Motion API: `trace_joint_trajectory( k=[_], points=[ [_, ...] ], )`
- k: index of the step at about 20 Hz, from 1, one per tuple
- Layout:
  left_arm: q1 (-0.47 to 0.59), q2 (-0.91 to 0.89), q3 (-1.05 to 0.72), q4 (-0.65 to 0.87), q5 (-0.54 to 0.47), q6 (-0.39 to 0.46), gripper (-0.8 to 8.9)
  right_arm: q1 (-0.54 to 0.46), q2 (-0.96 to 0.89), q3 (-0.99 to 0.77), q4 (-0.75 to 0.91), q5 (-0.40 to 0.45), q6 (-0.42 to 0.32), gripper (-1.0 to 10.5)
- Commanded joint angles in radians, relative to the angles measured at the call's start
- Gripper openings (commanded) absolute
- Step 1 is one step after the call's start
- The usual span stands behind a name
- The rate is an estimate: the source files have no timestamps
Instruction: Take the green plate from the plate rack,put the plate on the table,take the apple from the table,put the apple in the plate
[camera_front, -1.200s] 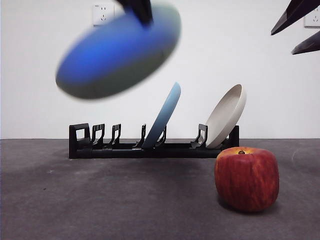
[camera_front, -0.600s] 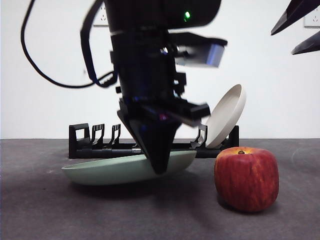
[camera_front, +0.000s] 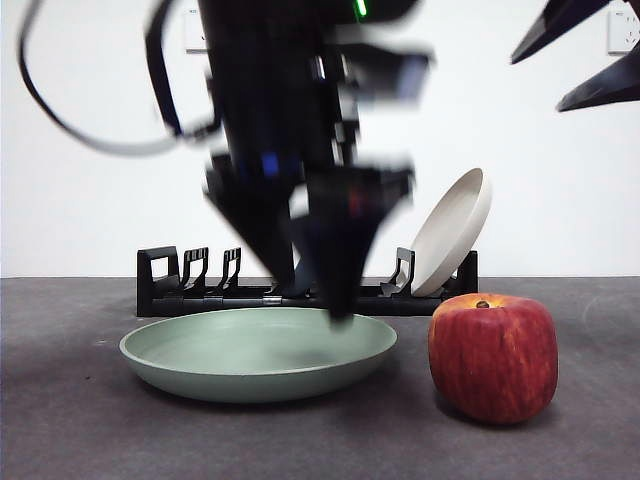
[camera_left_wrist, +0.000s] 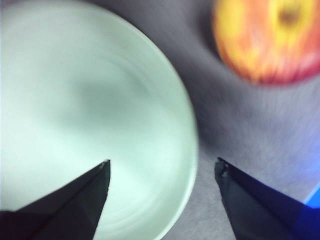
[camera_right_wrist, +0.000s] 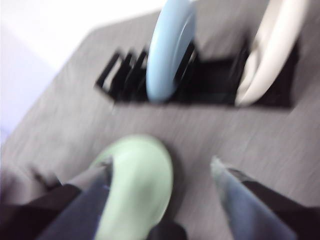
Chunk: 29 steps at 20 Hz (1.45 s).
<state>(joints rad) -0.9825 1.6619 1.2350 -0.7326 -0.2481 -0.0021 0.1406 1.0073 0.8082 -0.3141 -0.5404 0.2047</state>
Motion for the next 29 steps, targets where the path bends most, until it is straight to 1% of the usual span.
trace_joint_trajectory(
  k=[1, 3, 5, 8, 10, 12, 15, 18, 21, 25, 29],
  points=[
    [0.006, -0.139, -0.006, 0.013, -0.055, -0.039, 3.5, 0.054, 0.009, 0.043, -0.076, 0.044, -0.089, 3.7],
    [0.016, -0.251, -0.006, 0.025, -0.106, -0.04, 3.5, 0.105, 0.018, 0.083, -0.154, 0.118, -0.134, 4.8],
    [0.026, -0.356, -0.005, 0.039, -0.146, -0.04, 3.5, 0.153, 0.03, 0.119, -0.218, 0.186, -0.172, 5.7],
    [0.066, -0.571, -0.004, 0.074, -0.21, -0.04, 3.45, 0.257, 0.07, 0.182, -0.322, 0.275, -0.229, 5.8],
    [0.095, -0.709, -0.004, 0.114, -0.255, -0.039, 3.45, 0.32, 0.112, 0.204, -0.37, 0.332, -0.247, 5.8],
    [0.111, -0.842, -0.004, 0.166, -0.285, -0.028, 3.45, 0.383, 0.177, 0.205, -0.397, 0.394, -0.249, 5.8],
    [0.113, -0.98, -0.004, 0.224, -0.305, -0.011, 3.45, 0.43, 0.303, 0.205, -0.413, 0.419, -0.249, 5.7],
    [0.113, -1.051, -0.004, 0.211, -0.32, -0.011, 3.45, 0.46, 0.44, 0.205, -0.415, 0.417, -0.248, 5.7],
    [0.113, -1.067, -0.004, 0.192, -0.359, 0.002, 3.45, 0.481, 0.517, 0.205, -0.429, 0.417, -0.244, 5.7],
    [0.113, -1.068, -0.004, 0.154, -0.36, 0.002, 3.45, 0.51, 0.592, 0.205, -0.454, 0.417, -0.216, 5.7],
    [0.113, -1.068, -0.004, 0.143, -0.361, 0.002, 3.45, 0.529, 0.622, 0.205, -0.473, 0.42, -0.19, 5.6]
  ],
)
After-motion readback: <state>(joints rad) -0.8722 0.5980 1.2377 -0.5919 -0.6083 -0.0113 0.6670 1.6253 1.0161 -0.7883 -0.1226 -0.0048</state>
